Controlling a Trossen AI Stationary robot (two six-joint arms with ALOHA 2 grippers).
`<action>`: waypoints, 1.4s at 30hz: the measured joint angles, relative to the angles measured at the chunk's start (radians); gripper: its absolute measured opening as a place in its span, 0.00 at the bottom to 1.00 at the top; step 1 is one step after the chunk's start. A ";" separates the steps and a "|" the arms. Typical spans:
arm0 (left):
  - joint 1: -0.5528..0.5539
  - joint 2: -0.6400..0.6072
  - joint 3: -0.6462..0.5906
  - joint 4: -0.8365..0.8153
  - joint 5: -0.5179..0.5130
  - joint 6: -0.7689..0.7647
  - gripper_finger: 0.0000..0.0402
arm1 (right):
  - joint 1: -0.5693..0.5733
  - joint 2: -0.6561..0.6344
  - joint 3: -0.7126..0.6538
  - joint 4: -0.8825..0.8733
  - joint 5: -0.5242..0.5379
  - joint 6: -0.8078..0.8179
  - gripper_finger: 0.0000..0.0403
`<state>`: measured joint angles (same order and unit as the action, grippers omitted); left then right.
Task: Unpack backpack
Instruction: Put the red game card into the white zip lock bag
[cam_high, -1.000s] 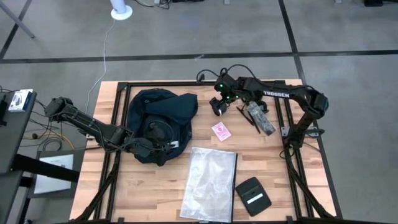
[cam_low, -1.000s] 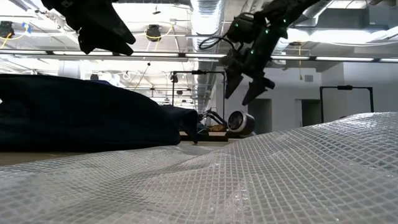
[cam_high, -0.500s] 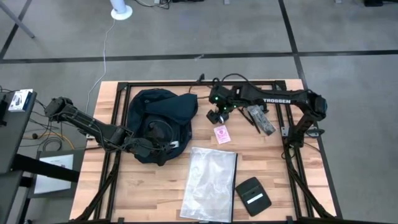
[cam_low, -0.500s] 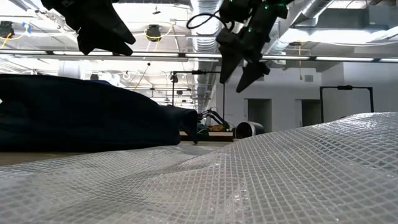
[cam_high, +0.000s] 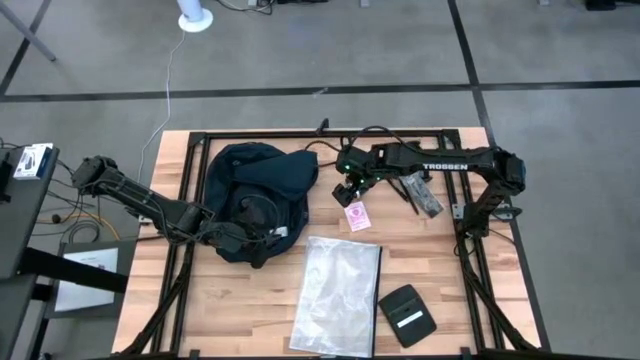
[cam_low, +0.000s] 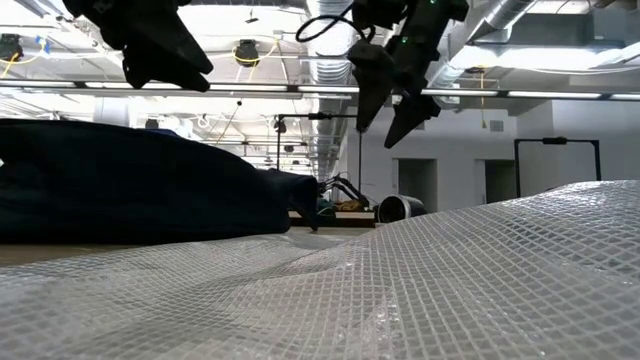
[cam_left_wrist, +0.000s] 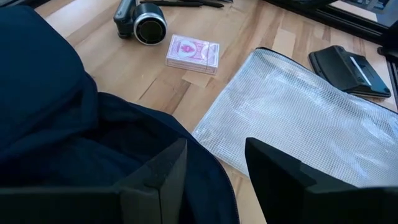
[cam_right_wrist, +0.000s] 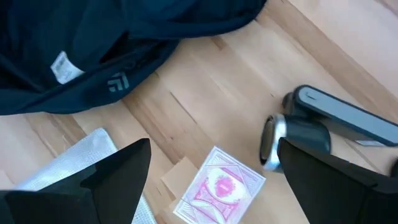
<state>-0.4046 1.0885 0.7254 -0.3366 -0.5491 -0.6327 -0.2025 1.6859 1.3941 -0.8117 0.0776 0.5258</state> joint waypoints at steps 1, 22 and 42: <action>0.000 0.000 0.000 -0.004 0.000 0.000 0.38 | -0.001 0.000 0.000 -0.006 0.000 0.001 0.85; -0.021 0.000 0.000 -0.017 0.040 0.001 0.38 | 0.210 0.001 -0.045 -0.340 0.003 0.076 0.85; -0.022 0.011 0.000 0.009 -0.089 -0.202 0.38 | 0.413 0.003 -0.045 -0.194 0.076 0.167 0.85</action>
<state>-0.4263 1.1000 0.7249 -0.3272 -0.6376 -0.8345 0.2103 1.6892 1.3491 -1.0062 0.1531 0.6929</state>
